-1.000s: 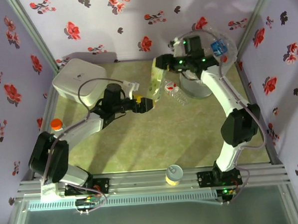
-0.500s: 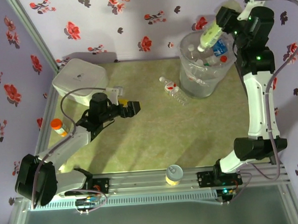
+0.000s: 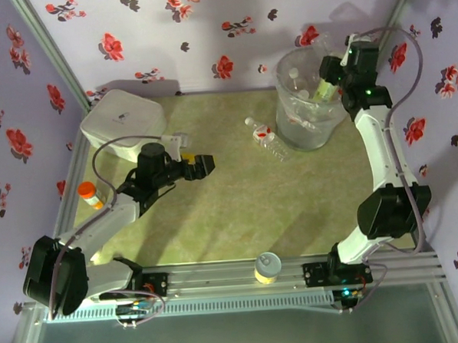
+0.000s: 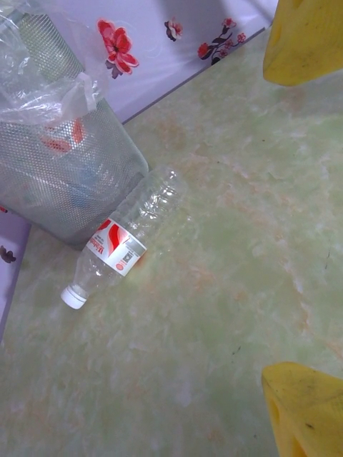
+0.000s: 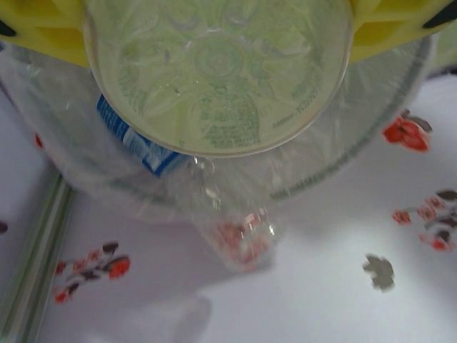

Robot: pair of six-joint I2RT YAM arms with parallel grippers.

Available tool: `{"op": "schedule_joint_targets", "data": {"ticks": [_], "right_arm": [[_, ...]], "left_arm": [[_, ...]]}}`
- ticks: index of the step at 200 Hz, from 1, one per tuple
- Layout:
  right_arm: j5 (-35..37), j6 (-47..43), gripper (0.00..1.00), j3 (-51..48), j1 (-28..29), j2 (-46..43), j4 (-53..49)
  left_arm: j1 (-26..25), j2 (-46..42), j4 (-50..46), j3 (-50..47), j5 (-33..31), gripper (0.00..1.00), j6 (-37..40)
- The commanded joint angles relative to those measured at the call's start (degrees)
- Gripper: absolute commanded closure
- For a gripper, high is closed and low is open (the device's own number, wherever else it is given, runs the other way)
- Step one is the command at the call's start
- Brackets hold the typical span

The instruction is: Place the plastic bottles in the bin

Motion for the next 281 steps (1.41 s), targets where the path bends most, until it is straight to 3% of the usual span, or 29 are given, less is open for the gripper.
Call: {"op": "schedule_joint_targets", "data": {"ticks": [1,33,98,151,224,281], "right_arm": [[-2.41,-0.19,0.59,-1.35,0.08,1.05,-2.72],[-3.52,-1.01,0.58,-2.84,0.67,3.5,-6.78],[-0.81,-1.53,0.57,-9.73,4.98,6.48,-5.6],[2.0,-0.05,0.56,-14.36,8.23,7.09,-9.06],[-5.47,2.25,0.56,-13.13,11.83,4.59,-21.06],[-7.59,2.76,0.55,-6.73,11.91,1.34,-36.75]], "left_arm": [[0.56,0.14,0.49,-0.27,-0.8,0.0,-1.31],[0.55,1.53,1.4,0.31,-0.66,0.0,-2.15],[0.56,4.26,2.2,1.74,-0.45,0.01,-3.22],[0.82,6.17,-2.5,4.44,-0.53,0.0,-3.98],[0.95,8.4,-7.14,7.54,-0.53,0.0,-5.16],[1.61,10.07,-13.6,11.71,-0.53,0.0,-8.0]]}}
